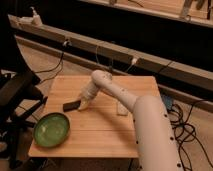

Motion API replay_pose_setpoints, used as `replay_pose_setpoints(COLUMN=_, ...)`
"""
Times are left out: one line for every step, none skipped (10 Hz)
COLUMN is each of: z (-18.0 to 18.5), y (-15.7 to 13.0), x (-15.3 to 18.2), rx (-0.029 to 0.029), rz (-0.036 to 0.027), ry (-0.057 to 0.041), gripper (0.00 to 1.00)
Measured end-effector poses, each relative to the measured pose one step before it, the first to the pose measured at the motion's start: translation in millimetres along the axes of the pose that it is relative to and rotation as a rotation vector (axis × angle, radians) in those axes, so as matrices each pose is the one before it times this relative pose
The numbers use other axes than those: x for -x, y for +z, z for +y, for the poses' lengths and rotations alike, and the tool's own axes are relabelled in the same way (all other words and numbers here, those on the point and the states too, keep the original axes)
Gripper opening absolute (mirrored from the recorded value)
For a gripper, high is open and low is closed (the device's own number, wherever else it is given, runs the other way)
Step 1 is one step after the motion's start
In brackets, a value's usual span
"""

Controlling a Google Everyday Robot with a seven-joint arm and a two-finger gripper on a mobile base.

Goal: Place the eraser on the white sponge

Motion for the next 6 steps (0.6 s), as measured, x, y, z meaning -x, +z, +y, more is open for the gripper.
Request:
replay_pose_setpoints(z=0.29, y=-0.38, x=0.72, rx=-0.00019, rz=0.00216, ry=-0.00468, gripper=0.17)
replay_pose_setpoints(z=0.11, y=-2.15, x=5.30, rx=-0.00354, rz=0.00830, ry=-0.02762, gripper=0.07)
replay_pose_setpoints(z=-2.25, y=-5.91, x=11.20, rx=-0.00810, rz=0.00446, ry=-0.03699, gripper=0.01)
replay_pose_setpoints(z=-3.00, y=-6.28, x=12.04, rx=-0.00706, rz=0.00074, ry=-0.02954, gripper=0.00)
replay_pose_setpoints(z=-4.90, y=-6.79, x=17.67, rx=-0.00827, rz=0.00168, ry=-0.04271, gripper=0.00)
replay_pose_setpoints(z=-5.05, y=-3.71, x=12.73, rx=-0.00528, rz=0.00165, ry=-0.03564, gripper=0.00)
